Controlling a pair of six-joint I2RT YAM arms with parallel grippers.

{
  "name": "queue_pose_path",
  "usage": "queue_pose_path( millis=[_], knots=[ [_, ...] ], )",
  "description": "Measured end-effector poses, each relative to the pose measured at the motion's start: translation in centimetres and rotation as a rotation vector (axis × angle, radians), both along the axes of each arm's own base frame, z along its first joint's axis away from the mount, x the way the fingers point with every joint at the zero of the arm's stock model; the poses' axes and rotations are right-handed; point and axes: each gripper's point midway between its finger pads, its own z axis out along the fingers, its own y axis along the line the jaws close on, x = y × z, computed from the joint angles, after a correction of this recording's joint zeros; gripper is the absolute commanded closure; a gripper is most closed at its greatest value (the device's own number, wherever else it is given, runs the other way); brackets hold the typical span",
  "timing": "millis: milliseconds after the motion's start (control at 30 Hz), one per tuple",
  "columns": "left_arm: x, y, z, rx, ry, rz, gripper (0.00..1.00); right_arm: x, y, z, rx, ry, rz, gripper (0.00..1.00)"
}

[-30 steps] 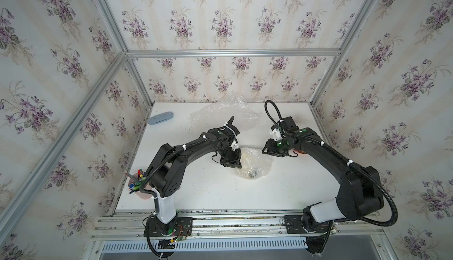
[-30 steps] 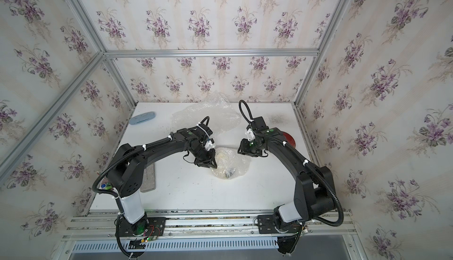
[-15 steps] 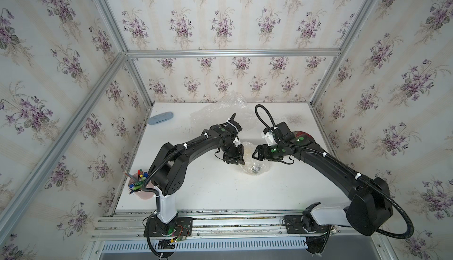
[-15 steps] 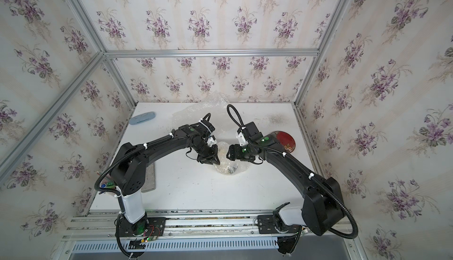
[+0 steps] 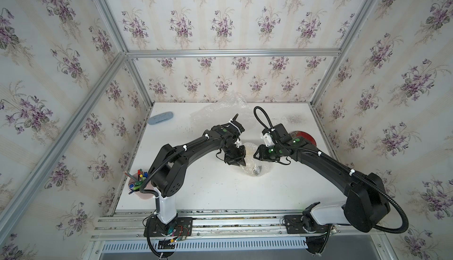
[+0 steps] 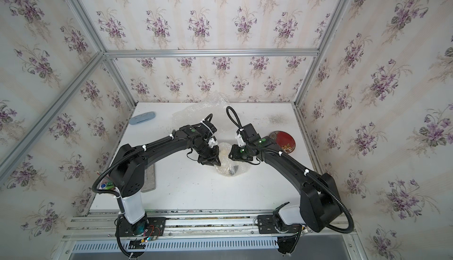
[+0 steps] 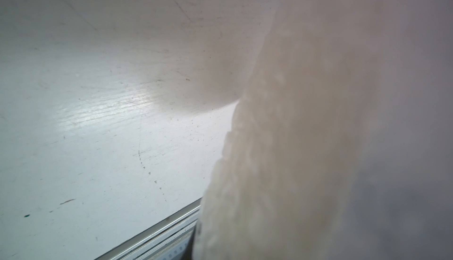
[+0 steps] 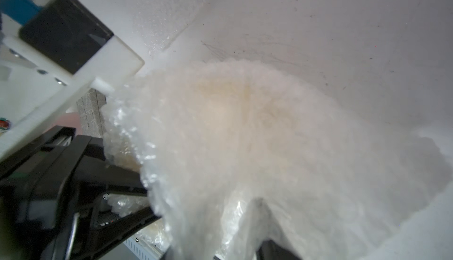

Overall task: Unpack dinner plates from bubble wrap
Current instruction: Unwrap the bubble wrap at the center of the board.

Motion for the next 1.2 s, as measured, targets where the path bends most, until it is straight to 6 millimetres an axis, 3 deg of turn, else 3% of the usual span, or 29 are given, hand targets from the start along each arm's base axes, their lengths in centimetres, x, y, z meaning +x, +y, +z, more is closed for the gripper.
queue_pose_path(
  millis=[133, 367, 600, 900, 1200],
  knots=[
    [0.0, 0.1, -0.1, 0.008, -0.002, 0.004, 0.85, -0.3, -0.4, -0.2, -0.008, 0.003, -0.015, 1.0],
    [0.5, 0.6, -0.4, 0.049, -0.043, -0.011, 0.86, -0.6, -2.1, 0.9, -0.03, -0.025, -0.062, 1.0],
    [0.7, 1.0, -1.6, 0.092, -0.085, -0.074, 0.86, 0.5, -4.5, 2.6, -0.04, -0.061, -0.109, 1.0],
    [1.0, 1.0, -1.6, 0.106, -0.114, -0.143, 0.84, 1.3, -5.4, 3.9, -0.033, -0.089, -0.118, 1.0],
    [1.0, -0.1, -2.9, 0.077, -0.103, -0.219, 0.85, 4.0, -7.7, 2.4, -0.019, -0.023, -0.2, 0.96]
  ],
)
